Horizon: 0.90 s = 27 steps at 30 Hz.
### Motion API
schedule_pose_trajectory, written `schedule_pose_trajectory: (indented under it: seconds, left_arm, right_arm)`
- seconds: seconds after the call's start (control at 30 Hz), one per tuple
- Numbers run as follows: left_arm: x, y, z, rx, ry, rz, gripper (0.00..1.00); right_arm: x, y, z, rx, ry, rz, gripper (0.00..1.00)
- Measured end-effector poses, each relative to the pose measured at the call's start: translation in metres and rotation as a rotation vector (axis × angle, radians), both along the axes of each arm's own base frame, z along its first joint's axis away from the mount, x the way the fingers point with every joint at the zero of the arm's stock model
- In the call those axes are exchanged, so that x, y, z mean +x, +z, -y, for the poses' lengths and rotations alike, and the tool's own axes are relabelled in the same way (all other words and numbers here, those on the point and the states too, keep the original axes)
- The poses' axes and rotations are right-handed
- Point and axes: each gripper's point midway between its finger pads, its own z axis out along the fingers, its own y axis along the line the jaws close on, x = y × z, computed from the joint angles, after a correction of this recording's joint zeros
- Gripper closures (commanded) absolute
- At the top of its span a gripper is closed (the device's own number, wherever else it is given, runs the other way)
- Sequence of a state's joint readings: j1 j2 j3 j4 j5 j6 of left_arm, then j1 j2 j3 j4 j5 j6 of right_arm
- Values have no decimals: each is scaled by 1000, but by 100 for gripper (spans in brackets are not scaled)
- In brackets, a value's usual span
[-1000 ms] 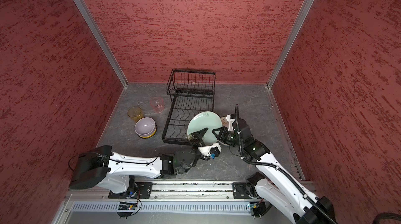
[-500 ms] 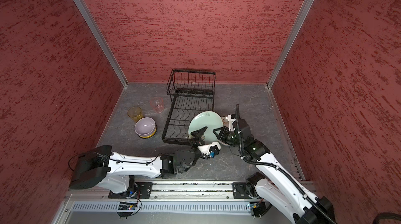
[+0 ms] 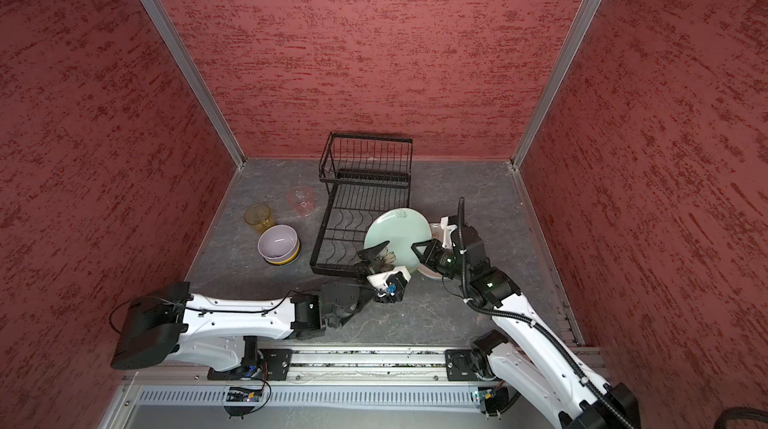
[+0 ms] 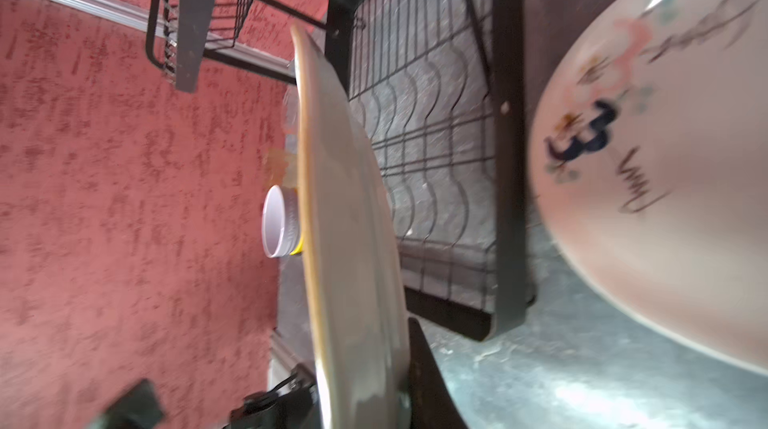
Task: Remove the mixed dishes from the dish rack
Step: 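Lower the green plate onto the white plates with the right gripper while the left withdraws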
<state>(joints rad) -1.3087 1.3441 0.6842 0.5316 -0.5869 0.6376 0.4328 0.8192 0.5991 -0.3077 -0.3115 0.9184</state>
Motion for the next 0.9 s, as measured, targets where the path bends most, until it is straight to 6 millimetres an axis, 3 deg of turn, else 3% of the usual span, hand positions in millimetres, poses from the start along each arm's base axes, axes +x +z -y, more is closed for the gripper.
schedule_pose_trajectory:
  seconds: [0.17, 0.23, 0.4, 0.9]
  left_arm:
    - [19, 40, -30, -153, 81, -8, 1]
    - [20, 47, -37, -194, 90, -15, 1]
    - [25, 45, -47, -220, 112, -40, 0]
    - [29, 36, -52, -210, 129, -69, 1]
  right_arm:
    - [-1, -15, 19, -46, -49, -49, 100]
    - [-2, -19, 23, -56, -58, -61, 100]
    - [-5, -21, 31, -68, -75, -66, 100]
    - [-8, -29, 59, -146, -152, -76, 100]
